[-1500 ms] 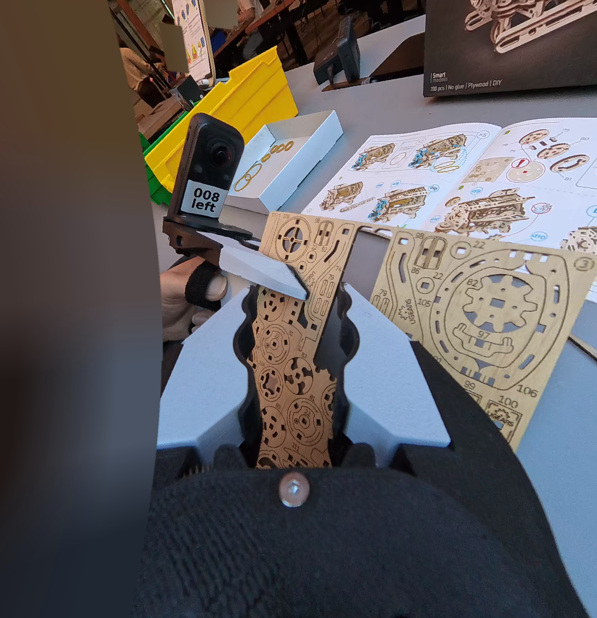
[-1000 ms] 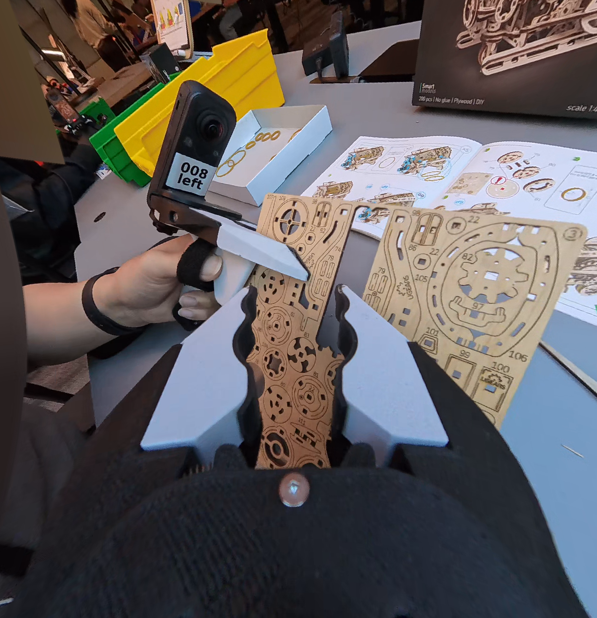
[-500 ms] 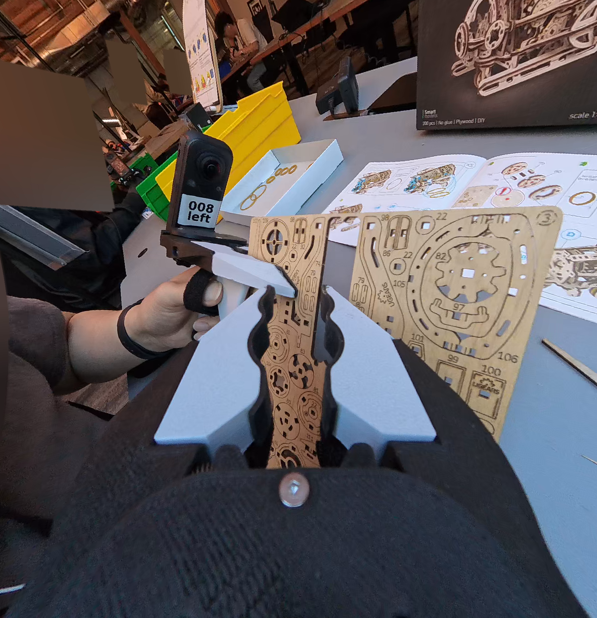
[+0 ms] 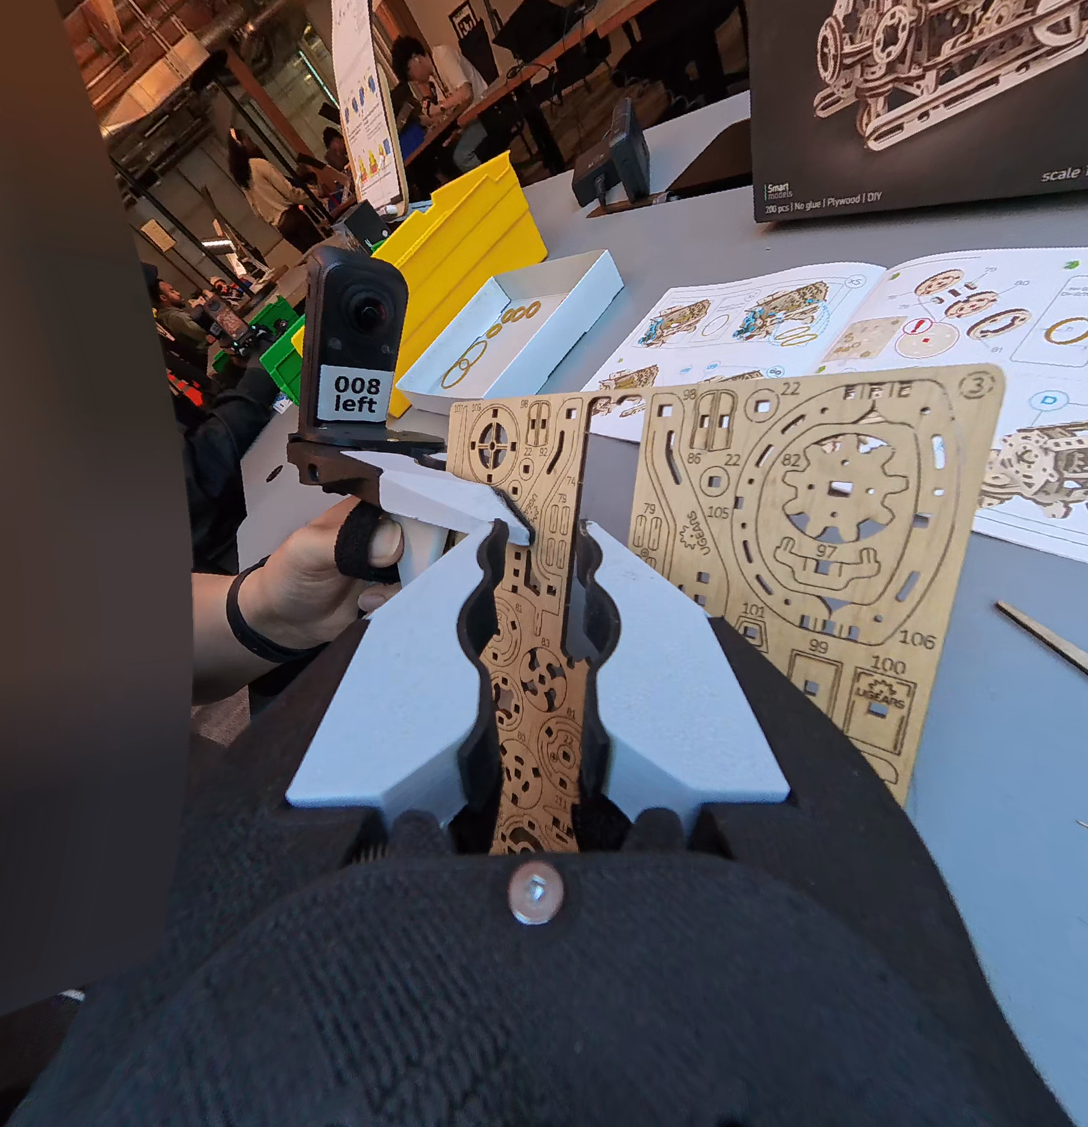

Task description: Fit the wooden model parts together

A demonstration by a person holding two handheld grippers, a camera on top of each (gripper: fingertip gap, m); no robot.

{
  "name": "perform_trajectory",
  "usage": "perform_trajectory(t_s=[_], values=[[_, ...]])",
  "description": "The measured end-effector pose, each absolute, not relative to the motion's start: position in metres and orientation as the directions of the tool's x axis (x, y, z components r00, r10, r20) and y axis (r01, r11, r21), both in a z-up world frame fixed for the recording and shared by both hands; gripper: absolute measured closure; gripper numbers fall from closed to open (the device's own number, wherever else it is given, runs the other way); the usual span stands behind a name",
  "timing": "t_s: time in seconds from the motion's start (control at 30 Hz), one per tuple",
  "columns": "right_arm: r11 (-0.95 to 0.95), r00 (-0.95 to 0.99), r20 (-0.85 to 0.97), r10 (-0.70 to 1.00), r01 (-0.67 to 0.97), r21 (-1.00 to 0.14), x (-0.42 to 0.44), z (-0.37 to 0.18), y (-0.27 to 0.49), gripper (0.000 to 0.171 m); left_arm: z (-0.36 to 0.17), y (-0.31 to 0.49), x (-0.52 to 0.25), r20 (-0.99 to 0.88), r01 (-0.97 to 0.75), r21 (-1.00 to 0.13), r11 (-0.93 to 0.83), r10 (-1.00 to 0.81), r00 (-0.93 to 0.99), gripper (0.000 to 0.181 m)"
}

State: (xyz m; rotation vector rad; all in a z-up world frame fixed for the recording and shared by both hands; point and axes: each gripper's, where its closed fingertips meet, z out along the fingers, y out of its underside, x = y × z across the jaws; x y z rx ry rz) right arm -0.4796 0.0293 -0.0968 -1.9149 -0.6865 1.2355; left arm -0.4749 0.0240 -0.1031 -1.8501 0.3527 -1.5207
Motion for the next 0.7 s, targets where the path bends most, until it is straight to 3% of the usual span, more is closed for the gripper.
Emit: perform_trajectory(t_s=[0.7], values=[[-0.582, 0.401, -0.516, 0.757, 0.056, -0.811, -0.4797, -0.1012, 0.0299, 0.151, -0.1062, 0.0242, -0.4751, 0.765, 0.222, -0.641, -0.735, -0.588, 0.262, 0.180]])
